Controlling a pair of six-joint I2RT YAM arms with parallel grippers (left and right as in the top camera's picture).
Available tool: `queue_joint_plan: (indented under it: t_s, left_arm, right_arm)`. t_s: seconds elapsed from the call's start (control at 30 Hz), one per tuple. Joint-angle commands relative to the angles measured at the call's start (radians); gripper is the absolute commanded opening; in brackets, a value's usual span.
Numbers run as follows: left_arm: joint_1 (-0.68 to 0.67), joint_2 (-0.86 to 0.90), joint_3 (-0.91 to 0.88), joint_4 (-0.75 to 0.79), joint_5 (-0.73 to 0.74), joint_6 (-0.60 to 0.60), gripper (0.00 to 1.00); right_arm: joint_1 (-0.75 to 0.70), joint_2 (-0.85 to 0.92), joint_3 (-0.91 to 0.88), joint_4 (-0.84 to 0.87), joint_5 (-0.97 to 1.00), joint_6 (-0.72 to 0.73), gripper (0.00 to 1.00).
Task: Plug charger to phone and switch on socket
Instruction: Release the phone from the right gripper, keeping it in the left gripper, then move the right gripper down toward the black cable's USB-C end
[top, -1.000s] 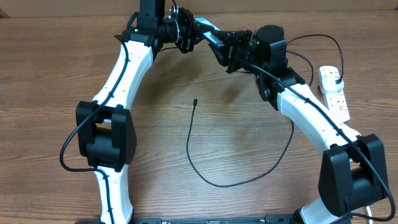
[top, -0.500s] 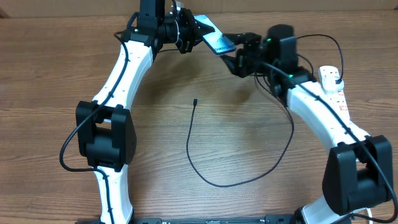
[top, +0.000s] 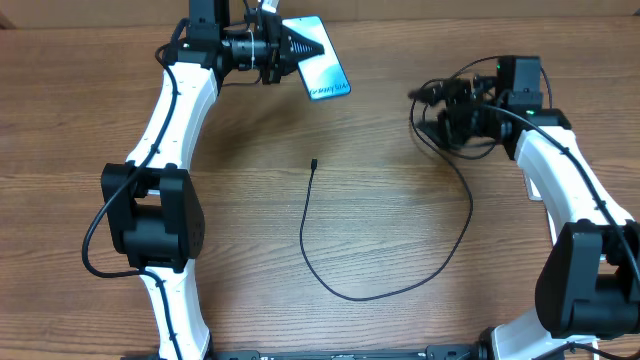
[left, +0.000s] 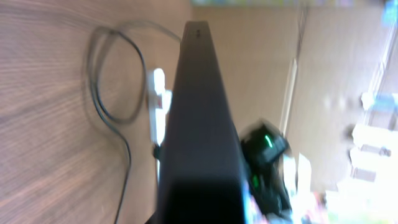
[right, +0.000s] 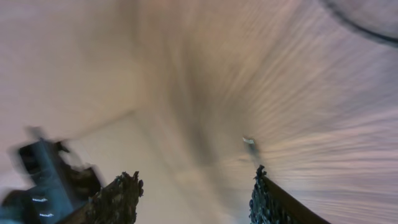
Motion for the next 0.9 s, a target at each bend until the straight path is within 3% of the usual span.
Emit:
queue_joint_plan:
  t_s: [0.0,0.1,0.23,0.33,0.53,0.77,0.87]
  left_arm:
    - [0.005,-0.005,0.018,-0.060,0.211,0.222,0.04]
    - [0.018,-0.005,0.018,-0.205,0.195,0.356,0.04]
    - [0.040,-0.005,0.018,-0.483,0.060,0.563,0.04]
    - [0.061,-0.005,0.018,-0.664,0.050,0.757,0.04]
    - [0.114,-0.005,0.018,-0.939,0.050,1.028,0.04]
    - [0.164,-0.005,0.018,-1.168,0.053,1.203,0.04]
    - [0.164,-0.005,0.018,-1.205,0.065,1.216,0.04]
  right_arm:
    - [-0.003,-0.036,0.012,-0.076,-0.045,-0.331,0.59]
    - [0.011,-0.036,0.012,-0.154,-0.042,-0.423,0.60]
    - [0.038,-0.036,0.012,-0.248,-0.003,-0.528,0.61]
    - [0.052,-0.036,0.012,-0.298,0.041,-0.576,0.62]
    - [0.084,-0.036,0.012,-0.361,0.094,-0.637,0.64]
    - [0.174,-0.036,0.012,-0.371,0.153,-0.649,0.64]
    - [0.208,-0.036,0.012,-0.359,0.153,-0.649,0.63]
